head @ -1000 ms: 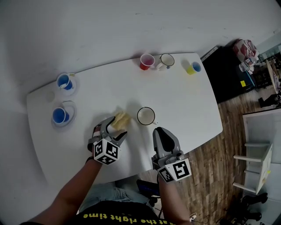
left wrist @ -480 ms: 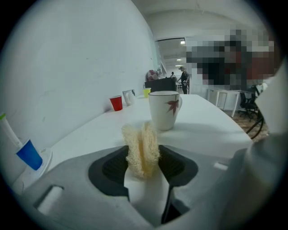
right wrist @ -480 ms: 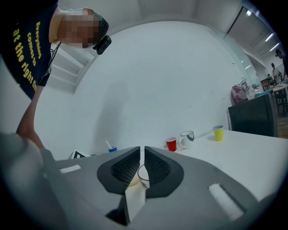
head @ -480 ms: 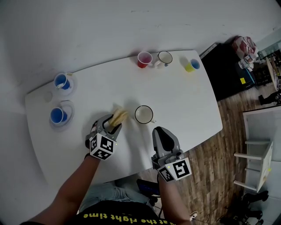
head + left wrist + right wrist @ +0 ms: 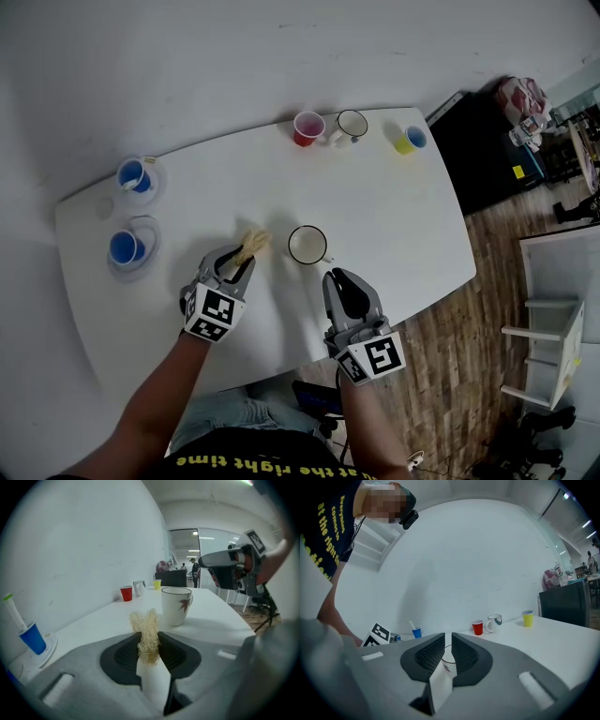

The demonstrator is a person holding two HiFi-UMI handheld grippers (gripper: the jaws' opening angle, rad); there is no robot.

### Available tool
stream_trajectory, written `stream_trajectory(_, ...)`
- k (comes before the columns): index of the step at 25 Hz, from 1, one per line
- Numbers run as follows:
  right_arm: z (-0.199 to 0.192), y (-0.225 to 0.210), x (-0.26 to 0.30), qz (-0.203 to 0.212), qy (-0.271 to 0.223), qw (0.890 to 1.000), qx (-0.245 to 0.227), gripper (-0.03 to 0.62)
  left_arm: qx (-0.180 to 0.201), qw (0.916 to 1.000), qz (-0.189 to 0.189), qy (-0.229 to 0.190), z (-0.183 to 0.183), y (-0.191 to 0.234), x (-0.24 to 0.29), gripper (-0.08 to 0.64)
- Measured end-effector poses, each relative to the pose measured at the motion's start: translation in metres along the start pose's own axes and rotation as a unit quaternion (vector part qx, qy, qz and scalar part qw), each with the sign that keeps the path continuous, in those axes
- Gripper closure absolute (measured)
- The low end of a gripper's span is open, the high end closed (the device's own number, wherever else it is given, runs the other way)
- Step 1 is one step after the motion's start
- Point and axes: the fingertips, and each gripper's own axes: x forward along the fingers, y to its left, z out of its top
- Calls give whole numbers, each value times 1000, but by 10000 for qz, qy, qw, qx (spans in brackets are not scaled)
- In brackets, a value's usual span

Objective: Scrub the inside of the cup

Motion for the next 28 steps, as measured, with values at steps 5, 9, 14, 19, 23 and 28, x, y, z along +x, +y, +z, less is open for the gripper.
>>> stream_trajectory(5, -21, -5, 6, -25, 394, 9988, -291, 436, -34, 9999, -38, -144, 11, 5, -12, 453)
stream_trajectory(9, -42, -13, 15, 29, 662, 9969, -433, 301, -20, 9997, -22, -224, 18, 8, -25, 453)
stream_trajectory(14, -62, -19, 30, 337, 880, 9928, -745, 199, 243, 9989, 1, -412, 30, 5, -40, 453)
stream_trajectory(19, -74, -16, 49, 592, 941, 9887, -1002, 178, 387, 9981, 106, -474, 34, 8, -57, 453)
stream_trajectory(23, -88, -15, 62, 717, 1071, 9851, -1141, 170, 389, 9974, 215, -575, 38, 11, -64, 453)
stream_trajectory(28, -101, -19, 69, 715, 1212, 9831, -1168, 166, 382, 9974, 236, -571, 35, 12, -67, 453)
